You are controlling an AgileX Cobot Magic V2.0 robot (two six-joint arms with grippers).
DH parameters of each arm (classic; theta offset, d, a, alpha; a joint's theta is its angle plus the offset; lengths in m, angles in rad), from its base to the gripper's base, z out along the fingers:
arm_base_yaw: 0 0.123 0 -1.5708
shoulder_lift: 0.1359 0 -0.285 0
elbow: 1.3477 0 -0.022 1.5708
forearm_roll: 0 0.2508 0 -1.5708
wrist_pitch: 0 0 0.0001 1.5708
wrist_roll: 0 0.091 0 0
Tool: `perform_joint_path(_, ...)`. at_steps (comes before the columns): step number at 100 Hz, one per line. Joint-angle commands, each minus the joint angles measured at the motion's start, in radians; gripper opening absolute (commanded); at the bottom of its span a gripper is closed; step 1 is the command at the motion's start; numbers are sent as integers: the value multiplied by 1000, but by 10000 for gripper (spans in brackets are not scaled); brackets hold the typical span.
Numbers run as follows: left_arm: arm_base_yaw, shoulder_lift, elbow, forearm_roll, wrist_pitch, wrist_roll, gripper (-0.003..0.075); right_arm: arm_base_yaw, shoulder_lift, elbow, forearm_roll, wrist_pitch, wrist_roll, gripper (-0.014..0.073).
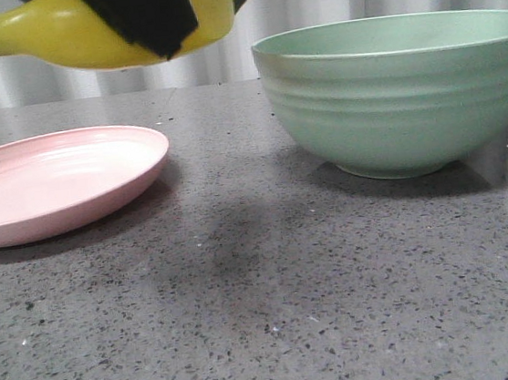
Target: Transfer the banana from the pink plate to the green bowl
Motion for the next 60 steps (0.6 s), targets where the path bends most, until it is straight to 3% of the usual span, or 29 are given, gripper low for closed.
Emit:
perform_joint_path(1, -6, -47, -71, -34, -67, 5, 370, 5, -31, -29, 15, -18, -29, -68)
perform_joint_path(22, -6, -47, -122, -18, -64, 5, 445, 5, -33, -38, 15, -18, -29, -68)
perform_joint_path(60, -6, -85, -134, -16, -82, 5, 445, -72, -34, -122, -23, -7, -29, -64)
